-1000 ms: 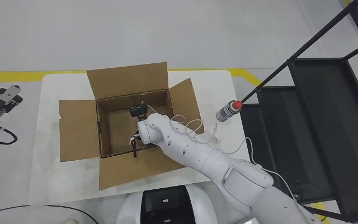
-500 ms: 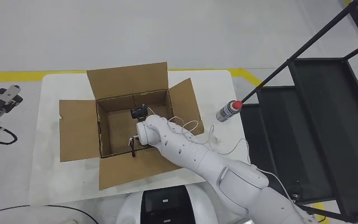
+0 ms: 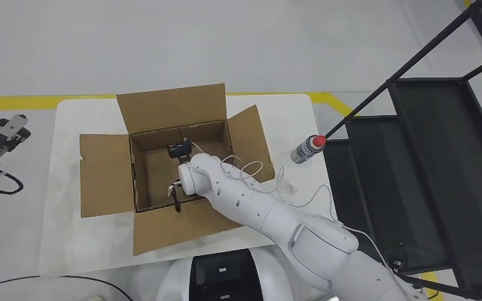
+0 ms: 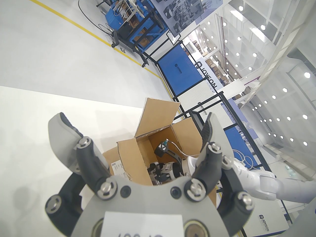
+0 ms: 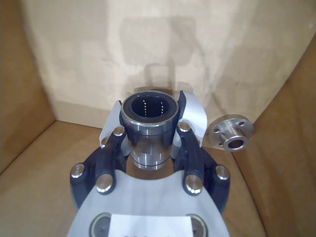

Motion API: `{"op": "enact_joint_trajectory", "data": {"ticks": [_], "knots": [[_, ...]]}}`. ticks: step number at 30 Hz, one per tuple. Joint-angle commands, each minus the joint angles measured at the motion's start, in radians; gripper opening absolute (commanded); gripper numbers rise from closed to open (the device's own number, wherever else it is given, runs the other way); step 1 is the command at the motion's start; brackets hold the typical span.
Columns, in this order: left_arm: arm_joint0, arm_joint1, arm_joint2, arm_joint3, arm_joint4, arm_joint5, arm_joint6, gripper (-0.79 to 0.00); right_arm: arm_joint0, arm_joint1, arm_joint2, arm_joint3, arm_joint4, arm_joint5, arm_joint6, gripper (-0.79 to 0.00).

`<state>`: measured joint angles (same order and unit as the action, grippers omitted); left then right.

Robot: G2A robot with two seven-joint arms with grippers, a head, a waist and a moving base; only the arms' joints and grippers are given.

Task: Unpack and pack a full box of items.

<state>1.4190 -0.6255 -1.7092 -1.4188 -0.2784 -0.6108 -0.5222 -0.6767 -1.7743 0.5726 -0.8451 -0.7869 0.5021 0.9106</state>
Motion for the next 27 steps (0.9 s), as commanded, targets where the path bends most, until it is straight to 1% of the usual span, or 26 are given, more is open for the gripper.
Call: {"op": "enact_joint_trajectory", "data": {"ticks": [1,5,10,13,17,21,24,27], "knots": [[0.000,0.000,0.000,0.000,0.000,0.000,0.000,0.000,0.000,0.006,0.021,-0.024,0.000,-0.021,-0.012,-0.785],[0.000,0.000,0.000,0.000,0.000,0.000,0.000,0.000,-0.024,0.031,0.091,-0.087,0.017,-0.087,-0.062,-0.785],[0.000,0.000,0.000,0.000,0.000,0.000,0.000,0.000,-0.086,0.079,0.194,-0.205,-0.009,-0.189,-0.127,-0.785],[0.000,0.000,0.000,0.000,0.000,0.000,0.000,0.000,-0.151,0.114,0.283,-0.327,-0.027,-0.249,-0.171,-0.785],[0.000,0.000,0.000,0.000,0.000,0.000,0.000,0.000,-0.277,0.161,0.418,-0.522,-0.035,-0.321,-0.193,-0.785],[0.000,0.000,0.000,0.000,0.000,0.000,0.000,0.000,-0.409,0.188,0.546,-0.737,0.067,-0.356,-0.204,-0.785],[0.000,0.000,0.000,0.000,0.000,0.000,0.000,0.000,-0.484,0.199,0.608,-0.848,0.142,-0.394,-0.226,-0.785],[0.000,0.000,0.000,0.000,0.000,0.000,0.000,0.000,-0.551,0.208,0.663,-0.924,0.217,-0.437,-0.260,-0.785]]}}
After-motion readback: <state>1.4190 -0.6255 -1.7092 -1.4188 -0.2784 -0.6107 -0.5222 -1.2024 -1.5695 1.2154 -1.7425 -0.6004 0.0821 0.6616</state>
